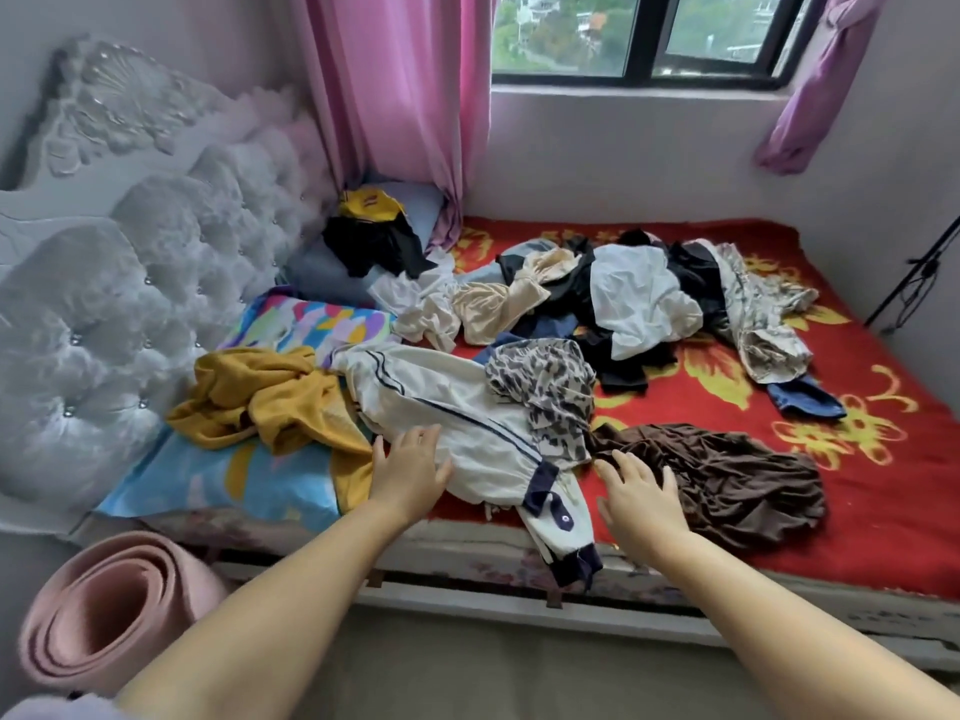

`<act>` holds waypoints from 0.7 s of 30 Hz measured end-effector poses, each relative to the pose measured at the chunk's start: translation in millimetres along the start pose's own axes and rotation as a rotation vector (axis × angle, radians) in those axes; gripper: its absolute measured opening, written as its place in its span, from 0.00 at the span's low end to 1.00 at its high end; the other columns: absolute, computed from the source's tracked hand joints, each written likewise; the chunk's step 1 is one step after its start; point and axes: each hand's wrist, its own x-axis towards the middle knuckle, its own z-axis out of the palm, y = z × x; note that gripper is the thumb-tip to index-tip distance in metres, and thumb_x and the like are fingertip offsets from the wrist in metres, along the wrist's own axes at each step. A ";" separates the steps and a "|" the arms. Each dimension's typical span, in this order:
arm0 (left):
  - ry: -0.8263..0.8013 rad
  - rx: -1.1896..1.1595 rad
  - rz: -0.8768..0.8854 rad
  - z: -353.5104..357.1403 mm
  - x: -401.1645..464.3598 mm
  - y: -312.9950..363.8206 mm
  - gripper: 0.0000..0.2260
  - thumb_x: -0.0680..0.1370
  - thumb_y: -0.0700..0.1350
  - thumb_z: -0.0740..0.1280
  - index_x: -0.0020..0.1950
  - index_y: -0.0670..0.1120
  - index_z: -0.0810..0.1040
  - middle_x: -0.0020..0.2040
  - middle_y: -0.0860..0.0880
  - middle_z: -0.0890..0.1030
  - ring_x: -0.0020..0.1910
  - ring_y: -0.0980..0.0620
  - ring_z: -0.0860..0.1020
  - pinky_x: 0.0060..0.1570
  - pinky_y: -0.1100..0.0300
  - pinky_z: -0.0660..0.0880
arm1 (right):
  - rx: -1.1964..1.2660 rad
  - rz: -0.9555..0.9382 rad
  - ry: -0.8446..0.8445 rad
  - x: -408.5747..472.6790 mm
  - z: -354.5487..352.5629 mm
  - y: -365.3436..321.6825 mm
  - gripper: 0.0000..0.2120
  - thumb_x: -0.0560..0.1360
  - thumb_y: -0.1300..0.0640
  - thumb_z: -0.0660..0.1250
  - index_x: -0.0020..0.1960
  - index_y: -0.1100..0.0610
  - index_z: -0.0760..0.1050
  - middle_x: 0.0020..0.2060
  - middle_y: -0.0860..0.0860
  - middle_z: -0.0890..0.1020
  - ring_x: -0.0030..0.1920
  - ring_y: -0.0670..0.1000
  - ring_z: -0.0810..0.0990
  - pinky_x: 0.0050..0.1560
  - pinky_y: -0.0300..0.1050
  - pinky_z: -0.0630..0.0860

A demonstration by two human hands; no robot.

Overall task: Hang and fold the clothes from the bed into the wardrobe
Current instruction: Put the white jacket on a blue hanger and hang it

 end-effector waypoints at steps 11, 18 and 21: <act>-0.153 -0.022 -0.138 29.3 138.6 -38.3 0.23 0.82 0.54 0.55 0.75 0.49 0.59 0.72 0.50 0.65 0.72 0.49 0.62 0.73 0.43 0.52 | 0.004 -0.177 -0.118 185.7 -1.6 -30.1 0.24 0.82 0.49 0.51 0.76 0.51 0.54 0.77 0.52 0.54 0.77 0.52 0.50 0.73 0.62 0.51; -0.174 -0.081 -0.362 44.8 202.1 -105.1 0.22 0.81 0.54 0.55 0.75 0.50 0.61 0.72 0.50 0.66 0.71 0.48 0.64 0.71 0.48 0.54 | -0.047 -0.324 -0.232 306.4 0.1 -73.7 0.23 0.82 0.49 0.53 0.75 0.51 0.56 0.77 0.53 0.54 0.76 0.54 0.53 0.72 0.62 0.53; -0.210 -0.103 -0.416 58.5 221.4 -137.4 0.21 0.81 0.53 0.55 0.73 0.50 0.62 0.71 0.50 0.67 0.70 0.49 0.64 0.70 0.48 0.55 | -0.039 -0.373 -0.290 347.4 5.5 -110.3 0.23 0.82 0.49 0.53 0.75 0.51 0.55 0.77 0.53 0.55 0.76 0.54 0.53 0.72 0.62 0.53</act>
